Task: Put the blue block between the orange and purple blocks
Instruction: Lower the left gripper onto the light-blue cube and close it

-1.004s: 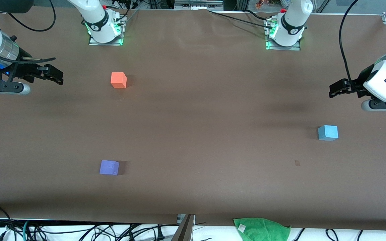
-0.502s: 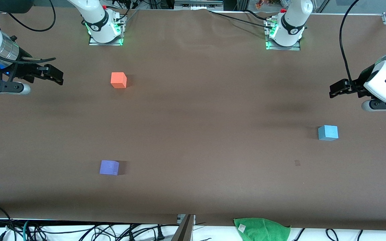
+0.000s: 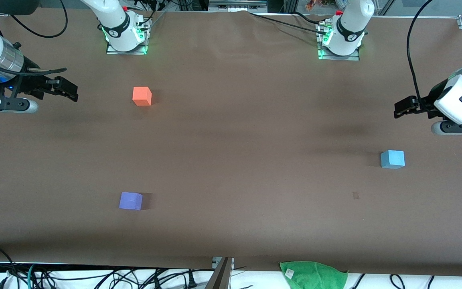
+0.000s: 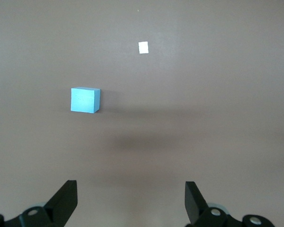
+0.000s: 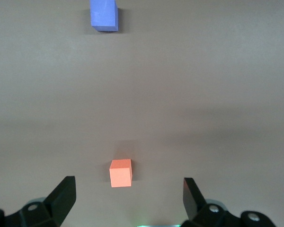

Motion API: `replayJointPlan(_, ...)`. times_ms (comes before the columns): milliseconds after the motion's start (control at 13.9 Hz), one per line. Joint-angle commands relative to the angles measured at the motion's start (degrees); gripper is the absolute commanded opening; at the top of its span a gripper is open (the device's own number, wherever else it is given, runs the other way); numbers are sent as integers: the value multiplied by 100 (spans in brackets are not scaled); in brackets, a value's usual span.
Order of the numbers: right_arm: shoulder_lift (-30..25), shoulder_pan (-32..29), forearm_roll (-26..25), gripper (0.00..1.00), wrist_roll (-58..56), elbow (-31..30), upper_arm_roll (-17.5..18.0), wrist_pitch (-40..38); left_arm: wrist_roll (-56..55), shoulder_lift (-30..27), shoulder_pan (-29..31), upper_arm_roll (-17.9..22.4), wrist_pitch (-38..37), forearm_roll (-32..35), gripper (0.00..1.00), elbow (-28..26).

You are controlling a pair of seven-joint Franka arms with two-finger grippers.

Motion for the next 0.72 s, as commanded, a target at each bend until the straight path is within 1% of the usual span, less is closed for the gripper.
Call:
replayJointPlan(0, 31, -59, 103, 100, -6, 110, 24, -110, 184, 404, 224, -8, 366, 134, 100, 75)
replayJointPlan(143, 31, -50, 103, 100, -6, 110, 33, -110, 437, 781, 531, -8, 682, 143, 100, 5)
replayJointPlan(215, 31, -50, 103, 100, -6, 110, 24, -110, 587, 940, 689, -8, 971, 143, 100, -144)
replayJointPlan(359, 31, -50, 103, 100, -6, 110, 33, -110, 676, 1099, 936, -8, 1551, 143, 100, -626)
replayJointPlan(502, 31, -50, 103, 100, -6, 110, 33, -110, 1114, 1292, 1164, -8, 2411, 379, 100, -1092)
replayJointPlan(646, 31, -50, 103, 100, -6, 110, 24, -110, 1518, 1468, 1349, -17, 3159, 398, 100, -1453)
